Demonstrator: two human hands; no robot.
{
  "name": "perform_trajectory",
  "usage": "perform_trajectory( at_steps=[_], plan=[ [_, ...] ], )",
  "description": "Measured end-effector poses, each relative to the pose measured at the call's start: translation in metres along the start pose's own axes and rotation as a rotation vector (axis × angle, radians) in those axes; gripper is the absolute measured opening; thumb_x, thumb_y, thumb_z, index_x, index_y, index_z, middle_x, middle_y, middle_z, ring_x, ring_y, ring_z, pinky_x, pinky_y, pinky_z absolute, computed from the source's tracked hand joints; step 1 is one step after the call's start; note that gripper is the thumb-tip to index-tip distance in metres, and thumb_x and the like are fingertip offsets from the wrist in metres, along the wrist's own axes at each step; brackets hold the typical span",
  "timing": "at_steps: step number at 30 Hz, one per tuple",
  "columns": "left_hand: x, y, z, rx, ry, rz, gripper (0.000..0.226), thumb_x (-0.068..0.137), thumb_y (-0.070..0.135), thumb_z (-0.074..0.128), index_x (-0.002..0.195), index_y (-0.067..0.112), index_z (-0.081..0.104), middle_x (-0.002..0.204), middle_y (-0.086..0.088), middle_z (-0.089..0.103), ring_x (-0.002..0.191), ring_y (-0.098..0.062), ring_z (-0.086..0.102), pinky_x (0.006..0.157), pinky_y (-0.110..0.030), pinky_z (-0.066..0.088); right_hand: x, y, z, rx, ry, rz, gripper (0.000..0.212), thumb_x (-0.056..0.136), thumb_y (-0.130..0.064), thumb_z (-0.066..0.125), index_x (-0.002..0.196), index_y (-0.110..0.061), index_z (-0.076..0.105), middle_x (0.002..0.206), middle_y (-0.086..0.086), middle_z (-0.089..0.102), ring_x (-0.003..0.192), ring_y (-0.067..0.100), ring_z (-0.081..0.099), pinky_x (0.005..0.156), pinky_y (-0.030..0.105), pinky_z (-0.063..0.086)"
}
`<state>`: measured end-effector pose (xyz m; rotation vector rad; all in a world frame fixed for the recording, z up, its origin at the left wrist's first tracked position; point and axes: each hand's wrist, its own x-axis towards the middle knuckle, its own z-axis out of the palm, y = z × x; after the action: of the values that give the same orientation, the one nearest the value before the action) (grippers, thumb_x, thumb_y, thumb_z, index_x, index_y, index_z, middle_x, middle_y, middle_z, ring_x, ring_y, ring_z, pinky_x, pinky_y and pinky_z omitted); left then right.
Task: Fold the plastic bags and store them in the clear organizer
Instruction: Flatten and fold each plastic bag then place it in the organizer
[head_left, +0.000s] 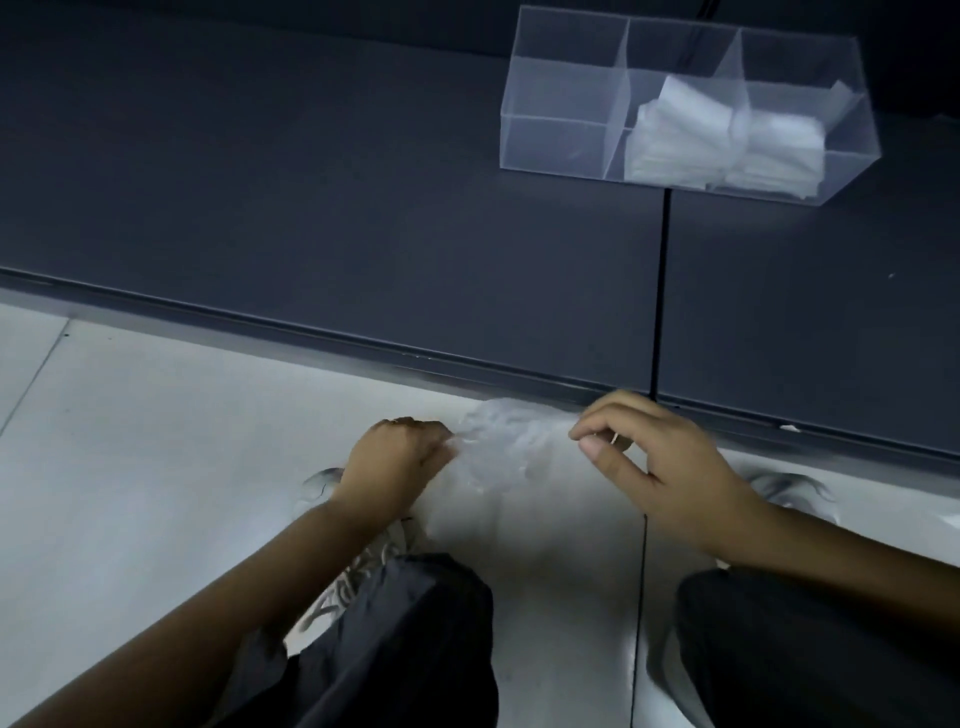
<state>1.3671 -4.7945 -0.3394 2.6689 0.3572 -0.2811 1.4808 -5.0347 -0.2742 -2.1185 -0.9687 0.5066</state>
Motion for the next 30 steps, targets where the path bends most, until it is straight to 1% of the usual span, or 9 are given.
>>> perform_trajectory(
  at_steps=[2,4,6,8,12,18,22,25,30],
  plan=[
    [-0.001,0.014,-0.033,-0.333,-0.075,0.016,0.03,0.089,0.042,0.063,0.068,0.02,0.064,0.06,0.005,0.06,0.059,-0.007,0.056,0.058,-0.021,0.039,0.007,-0.004,-0.011,0.07,-0.031,0.038,0.042,0.085,-0.052,0.053,0.114,-0.023,0.062,0.111,-0.013,0.057,0.103,0.007,0.057,0.089,0.03,0.049],
    [0.002,0.034,-0.072,-0.683,-0.107,0.04,0.027,0.083,0.044,0.068,0.069,0.021,0.068,0.058,0.002,0.059,0.053,-0.002,0.052,0.054,-0.014,0.042,0.014,-0.009,-0.023,0.147,-0.165,0.097,0.071,0.073,-0.062,0.065,0.136,-0.039,0.04,0.133,-0.022,0.043,0.125,-0.003,0.042,0.1,0.016,0.037],
    [0.01,0.055,-0.103,-0.911,-0.117,0.084,0.023,0.082,0.039,0.068,0.072,0.018,0.069,0.056,-0.006,0.056,0.052,-0.006,0.049,0.052,-0.014,0.042,0.019,-0.017,-0.03,0.229,-0.248,0.142,0.092,0.064,-0.062,0.077,0.139,-0.053,0.024,0.138,-0.035,0.034,0.128,-0.014,0.034,0.096,0.005,0.034],
    [0.02,0.076,-0.125,-1.012,-0.139,0.136,0.029,0.083,0.037,0.065,0.072,0.011,0.068,0.057,-0.017,0.05,0.051,-0.013,0.045,0.05,-0.015,0.041,0.021,-0.025,-0.034,0.3,-0.172,0.14,0.079,0.066,-0.05,0.082,0.13,-0.054,0.036,0.126,-0.033,0.049,0.115,-0.013,0.049,0.085,0.002,0.04],
    [0.046,0.1,-0.14,-1.114,-0.058,0.043,0.032,0.08,0.045,0.061,0.06,0.021,0.066,0.043,0.003,0.04,0.041,-0.009,0.034,0.046,-0.014,0.038,0.026,-0.025,-0.057,0.517,0.128,0.102,0.008,0.081,-0.029,0.069,0.085,-0.022,0.069,0.076,-0.005,0.069,0.07,0.005,0.064,0.066,0.017,0.051],
    [0.097,0.091,-0.141,-1.141,0.016,-0.302,0.032,0.068,0.048,0.068,0.059,0.018,0.071,0.065,-0.011,0.055,0.06,-0.024,0.043,0.055,-0.026,0.041,0.032,0.016,-0.102,0.632,0.351,0.225,0.032,0.08,-0.038,0.062,0.071,-0.008,0.067,0.072,0.004,0.068,0.072,0.012,0.062,0.076,0.02,0.05],
    [0.126,0.087,-0.13,-1.347,0.089,-0.554,0.026,0.093,0.023,0.06,0.068,0.015,0.056,0.038,0.006,0.04,0.032,-0.007,0.031,0.041,-0.015,0.045,0.048,0.045,-0.115,0.888,0.468,0.421,0.029,0.085,-0.035,0.056,0.072,-0.013,0.071,0.072,0.002,0.072,0.071,0.011,0.069,0.072,0.023,0.056],
    [0.139,0.086,-0.124,-1.473,0.275,-0.637,0.02,0.095,0.015,0.051,0.077,0.011,0.056,0.04,0.005,0.048,0.032,-0.006,0.043,0.047,-0.018,0.052,0.057,0.063,-0.136,0.868,0.57,0.457,0.034,0.095,-0.031,0.053,0.065,-0.015,0.059,0.063,-0.001,0.066,0.061,0.011,0.062,0.066,0.024,0.055],
    [0.146,0.093,-0.112,-1.499,0.292,-0.522,0.011,0.096,0.012,0.048,0.095,0.015,0.059,0.089,-0.003,0.073,0.078,-0.011,0.073,0.075,-0.027,0.054,0.064,0.081,-0.156,0.838,0.644,0.566,0.04,0.097,-0.031,0.052,0.062,-0.014,0.046,0.039,-0.007,0.043,0.034,0.005,0.034,0.045,0.018,0.04]
  ],
)
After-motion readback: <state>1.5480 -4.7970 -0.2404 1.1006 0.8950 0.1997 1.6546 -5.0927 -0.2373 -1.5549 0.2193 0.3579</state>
